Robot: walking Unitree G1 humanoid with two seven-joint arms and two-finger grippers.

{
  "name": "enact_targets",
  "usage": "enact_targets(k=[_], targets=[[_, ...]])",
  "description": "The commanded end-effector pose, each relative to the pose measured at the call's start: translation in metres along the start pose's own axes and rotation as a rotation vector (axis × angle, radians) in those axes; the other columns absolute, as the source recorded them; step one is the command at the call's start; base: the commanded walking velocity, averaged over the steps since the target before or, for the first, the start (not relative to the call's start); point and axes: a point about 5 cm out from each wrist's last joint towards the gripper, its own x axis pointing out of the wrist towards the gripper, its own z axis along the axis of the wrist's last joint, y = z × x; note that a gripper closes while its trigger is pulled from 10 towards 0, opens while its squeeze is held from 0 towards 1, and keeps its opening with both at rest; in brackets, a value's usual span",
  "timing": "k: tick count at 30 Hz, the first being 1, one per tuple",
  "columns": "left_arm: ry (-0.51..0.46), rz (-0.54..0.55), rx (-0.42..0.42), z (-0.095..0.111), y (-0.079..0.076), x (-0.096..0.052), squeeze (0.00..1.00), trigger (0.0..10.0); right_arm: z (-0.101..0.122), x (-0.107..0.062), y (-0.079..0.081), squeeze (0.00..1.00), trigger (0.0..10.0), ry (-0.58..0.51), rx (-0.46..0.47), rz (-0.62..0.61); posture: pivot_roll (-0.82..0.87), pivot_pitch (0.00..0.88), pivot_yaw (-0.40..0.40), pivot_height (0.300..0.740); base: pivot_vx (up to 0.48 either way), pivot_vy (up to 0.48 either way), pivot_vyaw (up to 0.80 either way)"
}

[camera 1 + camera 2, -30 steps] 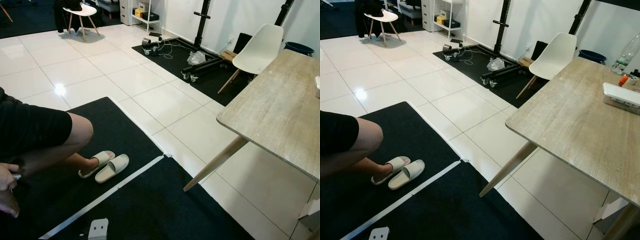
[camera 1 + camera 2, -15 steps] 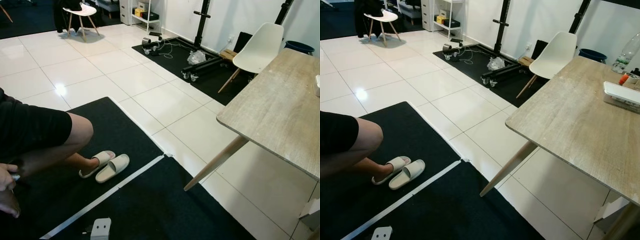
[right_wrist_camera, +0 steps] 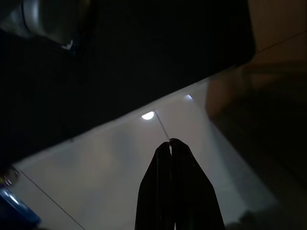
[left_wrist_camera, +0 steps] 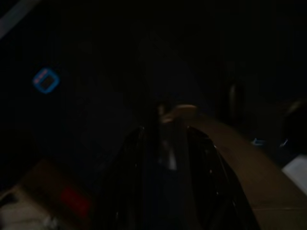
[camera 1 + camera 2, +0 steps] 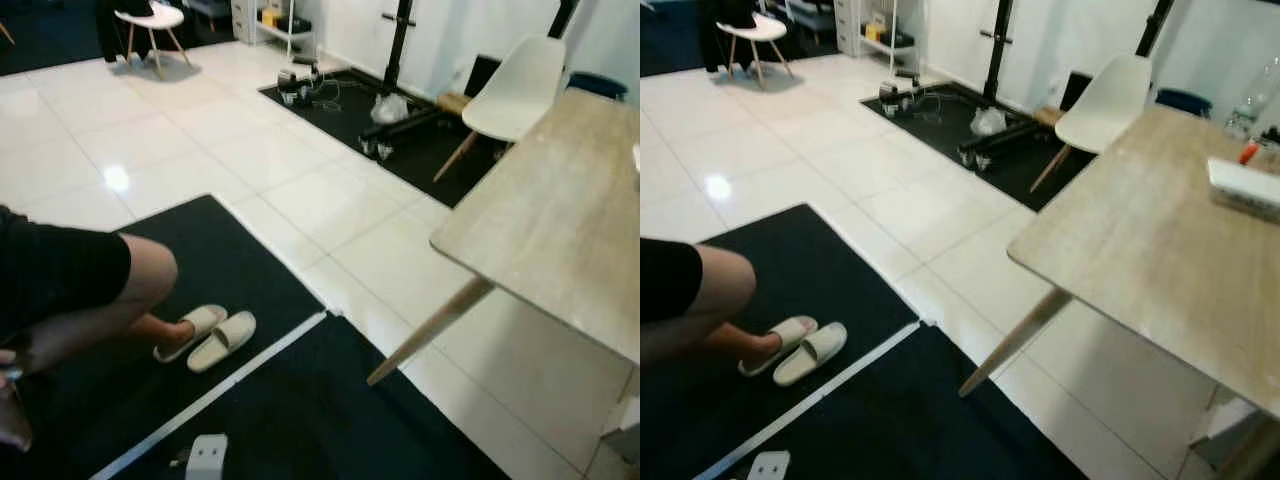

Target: Restocking fridge

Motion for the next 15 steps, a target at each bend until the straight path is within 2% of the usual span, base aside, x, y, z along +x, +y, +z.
enact_targets(k=[1,11,15], targets=[[0.028,0.004,-0.003,-0.0082,0.0006,-0.0012,0.00,10.0,0.0057,0.0002,-0.0012,0.00,10.0,-0.024,0.007,-0.004,0.03,0.000,-0.086,0.740,0.311,0.000,0.00],[0.031,0.000,0.001,-0.0083,-0.0039,-0.0004,0.00,10.0,0.0038,0.0003,-0.0004,0.00,10.0,-0.010,-0.005,0.002,0.04,0.000,-0.089,0.740,0.309,0.000,0.00],[0.030,0.004,-0.001,-0.0076,-0.0007,-0.0008,0.00,10.0,0.0033,0.0002,-0.0005,0.00,10.0,-0.004,-0.013,0.000,0.04,0.000,-0.089,0.740,0.313,0.000,-0.73]])
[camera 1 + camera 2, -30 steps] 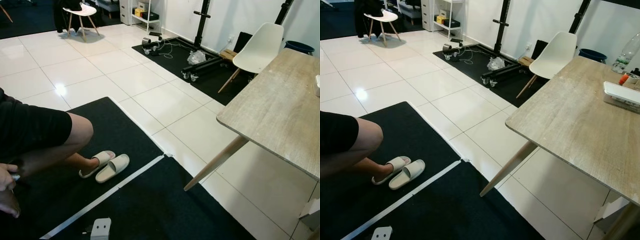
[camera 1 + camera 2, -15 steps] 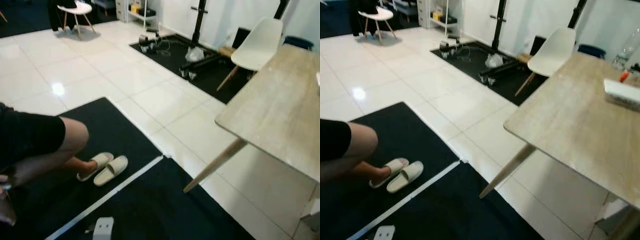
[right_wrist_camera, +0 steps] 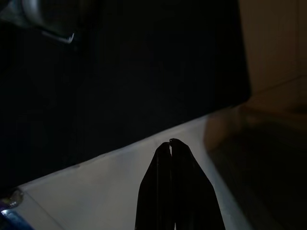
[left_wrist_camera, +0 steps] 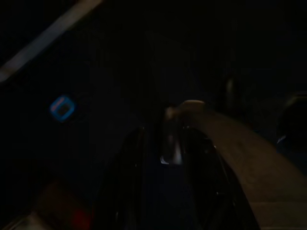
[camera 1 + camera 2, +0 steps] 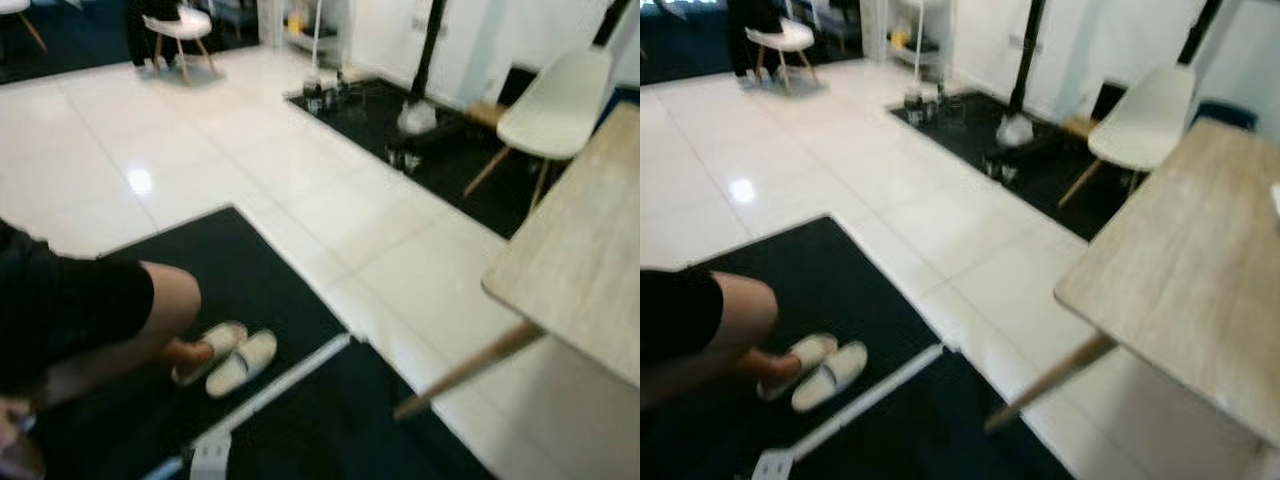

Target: Restocking fridge

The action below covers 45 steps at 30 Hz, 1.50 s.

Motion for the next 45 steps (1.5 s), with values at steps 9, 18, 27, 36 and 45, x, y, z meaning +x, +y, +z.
enact_targets(k=[9,18,27,36,45], targets=[[0.039,0.004,-0.001,-0.013,0.007,-0.003,0.00,10.0,-0.004,0.000,0.002,0.00,10.0,0.011,0.006,0.003,0.04,0.000,-0.092,0.740,0.307,0.000,-0.57],[0.037,-0.002,0.005,-0.013,0.000,-0.002,0.00,10.0,-0.004,0.000,0.002,0.00,10.0,0.010,-0.001,0.004,0.05,0.000,-0.093,0.740,0.307,0.000,0.00],[0.034,0.006,0.002,-0.012,0.011,-0.004,0.00,10.0,-0.006,0.000,0.002,0.00,10.0,0.021,-0.011,0.006,0.05,0.000,-0.094,0.740,0.306,0.000,-0.08],[0.042,0.007,-0.002,-0.016,0.011,-0.005,0.00,10.0,-0.006,0.000,0.002,0.00,10.0,0.017,0.000,0.004,0.05,0.000,-0.094,0.740,0.305,0.000,-0.40],[0.040,0.000,0.003,-0.015,0.007,-0.004,0.00,10.0,-0.007,0.000,0.002,0.00,10.0,0.014,0.004,0.002,0.05,0.000,-0.090,0.740,0.305,0.000,0.00]])
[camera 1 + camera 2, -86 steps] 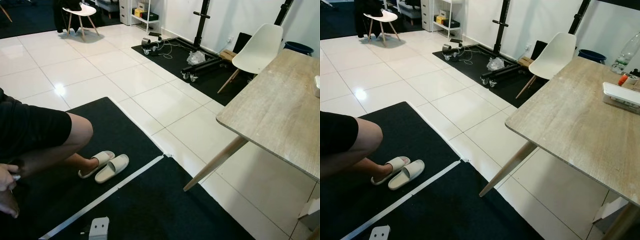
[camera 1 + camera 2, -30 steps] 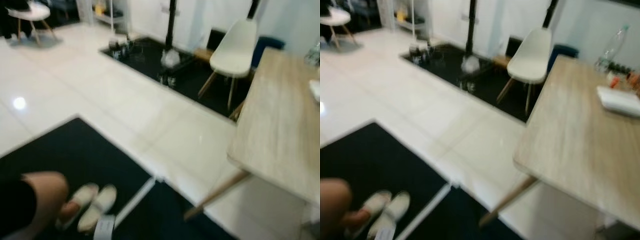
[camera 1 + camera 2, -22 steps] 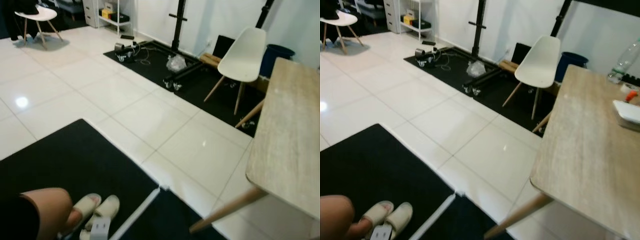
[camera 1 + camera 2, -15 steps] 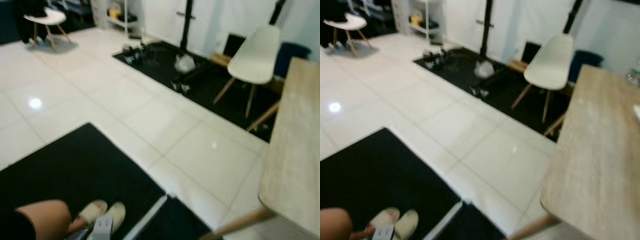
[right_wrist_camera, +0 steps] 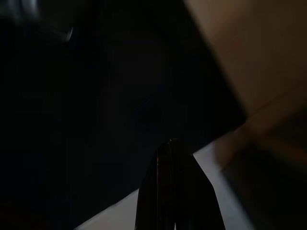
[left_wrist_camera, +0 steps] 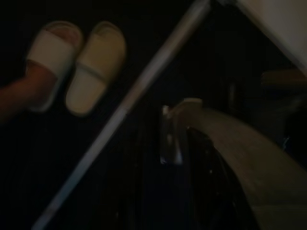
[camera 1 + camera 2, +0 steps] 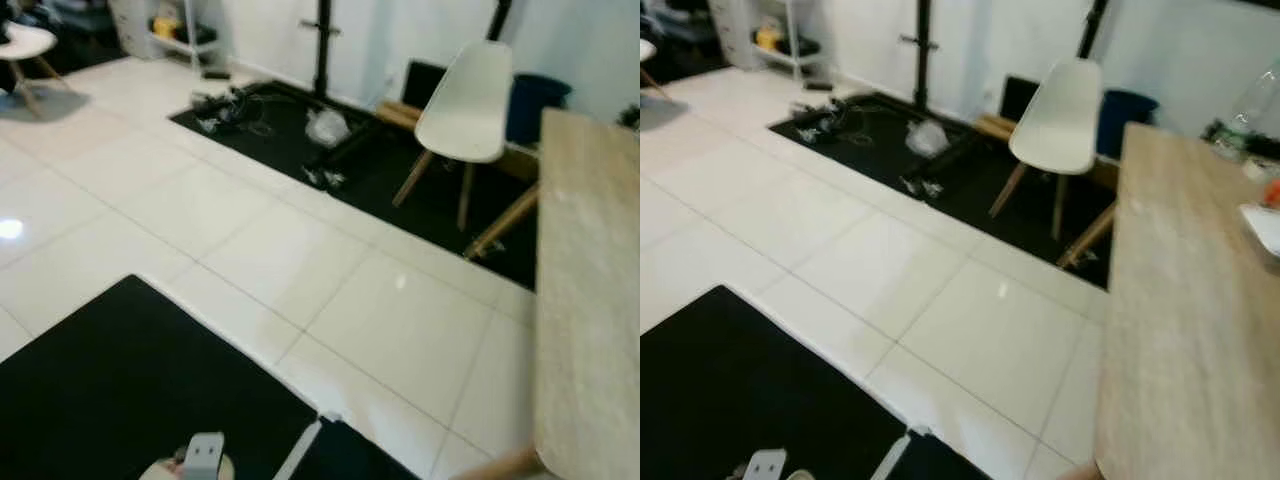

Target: Restocking fridge

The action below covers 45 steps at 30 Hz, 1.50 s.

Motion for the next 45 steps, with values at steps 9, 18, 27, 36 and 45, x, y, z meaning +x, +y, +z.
enact_targets(k=[9,18,27,36,45], targets=[[0.031,-0.009,0.003,-0.006,-0.007,0.001,0.00,10.0,-0.001,0.000,0.001,0.00,10.0,-0.004,0.005,0.003,0.05,0.000,-0.088,0.740,0.305,0.000,0.00],[0.032,-0.008,0.000,-0.006,-0.008,0.001,0.00,10.0,0.000,0.000,0.001,0.00,10.0,0.007,-0.015,0.001,0.06,0.000,-0.095,0.740,0.306,0.000,-0.27],[0.040,0.012,-0.001,-0.011,0.009,-0.003,0.00,10.0,0.002,0.001,0.002,0.00,10.0,-0.008,-0.003,-0.001,0.06,0.000,-0.092,0.740,0.303,0.000,-0.54],[0.033,0.009,0.001,-0.008,0.009,-0.003,0.00,10.0,0.001,0.001,0.002,0.00,10.0,-0.010,0.003,-0.006,0.06,0.000,-0.091,0.740,0.304,0.000,0.00],[0.035,-0.006,0.008,-0.006,-0.003,0.000,0.00,10.0,0.000,0.001,0.002,0.00,10.0,-0.001,-0.006,-0.007,0.06,0.000,-0.086,0.740,0.303,0.000,-0.25]])
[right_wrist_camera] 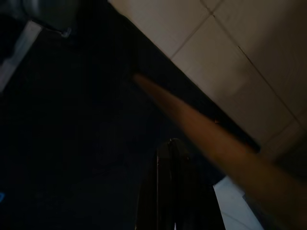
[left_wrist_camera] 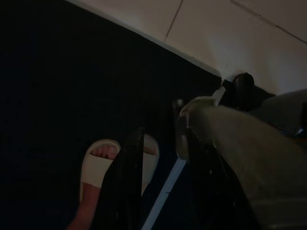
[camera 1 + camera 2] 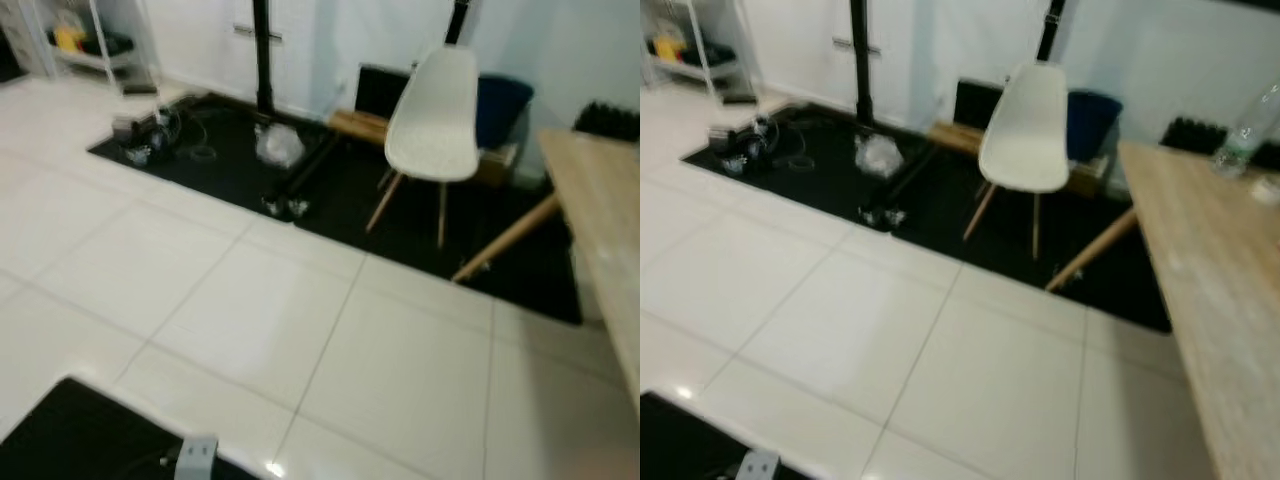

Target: Restocking fridge

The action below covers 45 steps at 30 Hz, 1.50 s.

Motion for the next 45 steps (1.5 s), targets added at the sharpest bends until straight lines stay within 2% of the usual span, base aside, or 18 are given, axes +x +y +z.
enact_targets(k=[1,6,14,27,37,45], targets=[[0.026,-0.017,0.005,-0.005,-0.010,0.001,0.00,10.0,-0.001,0.000,-0.001,0.00,10.0,0.005,0.000,-0.007,0.06,0.000,-0.086,0.740,0.307,0.000,-0.76],[0.026,-0.019,0.010,-0.004,-0.012,0.002,0.00,10.0,-0.001,0.000,-0.001,0.00,10.0,0.006,-0.001,-0.008,0.06,0.000,-0.083,0.740,0.303,0.000,-0.76],[0.021,-0.014,0.015,-0.002,-0.007,0.001,0.00,10.0,0.000,0.000,-0.002,0.00,10.0,-0.001,0.000,-0.020,0.06,0.000,-0.083,0.740,0.304,0.000,0.00],[0.028,-0.004,0.009,-0.006,0.001,-0.001,0.00,10.0,-0.002,-0.001,-0.003,0.00,10.0,0.017,-0.010,-0.026,0.06,0.000,-0.088,0.740,0.305,0.000,-0.72],[0.031,-0.009,0.005,-0.008,-0.001,-0.001,0.00,10.0,-0.002,-0.001,-0.004,0.00,10.0,0.016,-0.010,-0.034,0.06,0.000,-0.090,0.740,0.307,0.000,-0.72],[0.031,-0.015,0.007,-0.008,-0.005,0.000,0.00,10.0,-0.001,-0.001,-0.004,0.00,10.0,-0.001,0.007,-0.044,0.06,0.000,-0.089,0.740,0.307,0.000,0.00]])
